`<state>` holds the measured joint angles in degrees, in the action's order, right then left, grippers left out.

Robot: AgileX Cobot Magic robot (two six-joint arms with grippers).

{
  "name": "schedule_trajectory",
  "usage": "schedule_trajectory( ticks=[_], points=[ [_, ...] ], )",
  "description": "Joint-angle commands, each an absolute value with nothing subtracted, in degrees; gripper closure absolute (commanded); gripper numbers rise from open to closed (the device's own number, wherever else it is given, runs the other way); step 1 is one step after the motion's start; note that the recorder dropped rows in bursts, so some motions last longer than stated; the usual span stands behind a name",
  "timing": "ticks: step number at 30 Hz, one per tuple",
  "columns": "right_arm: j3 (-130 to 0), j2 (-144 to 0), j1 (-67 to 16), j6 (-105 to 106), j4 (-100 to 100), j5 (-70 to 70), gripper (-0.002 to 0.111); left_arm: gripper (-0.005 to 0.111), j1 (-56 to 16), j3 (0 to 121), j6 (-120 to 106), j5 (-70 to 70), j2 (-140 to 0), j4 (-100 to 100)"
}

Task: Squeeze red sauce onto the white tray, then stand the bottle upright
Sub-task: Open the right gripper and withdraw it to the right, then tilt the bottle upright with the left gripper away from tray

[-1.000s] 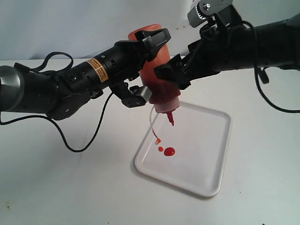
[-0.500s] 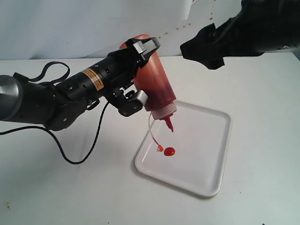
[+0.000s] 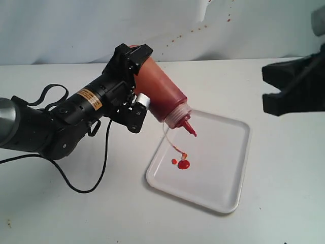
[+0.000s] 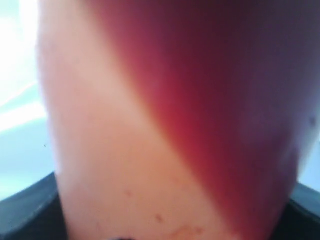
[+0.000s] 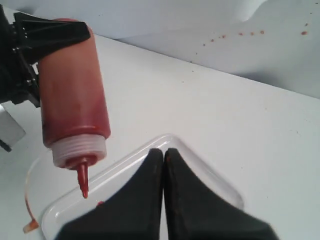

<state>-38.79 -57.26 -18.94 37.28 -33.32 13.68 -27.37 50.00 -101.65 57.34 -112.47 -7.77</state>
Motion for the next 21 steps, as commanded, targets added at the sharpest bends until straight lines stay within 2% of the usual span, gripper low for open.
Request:
schedule_trajectory(
  ticks=[1,7,21],
  points=[
    [-28.8,-51.9,-18.8,37.0,-37.4,4.6,0.108,0.107,-27.6,50.0,-92.9,61.7,-111.4,-5.2],
    [-18.0,-45.1,-18.8,37.0,-38.6,-1.3,0.108,0.107,-27.6,49.6,-83.4,61.7,-111.4,-4.8],
    [-17.1,-44.9,-18.8,37.0,-41.2,-2.2,0.108,0.107,-27.6,47.4,-82.8,61.8,-111.4,-5.5]
  ],
)
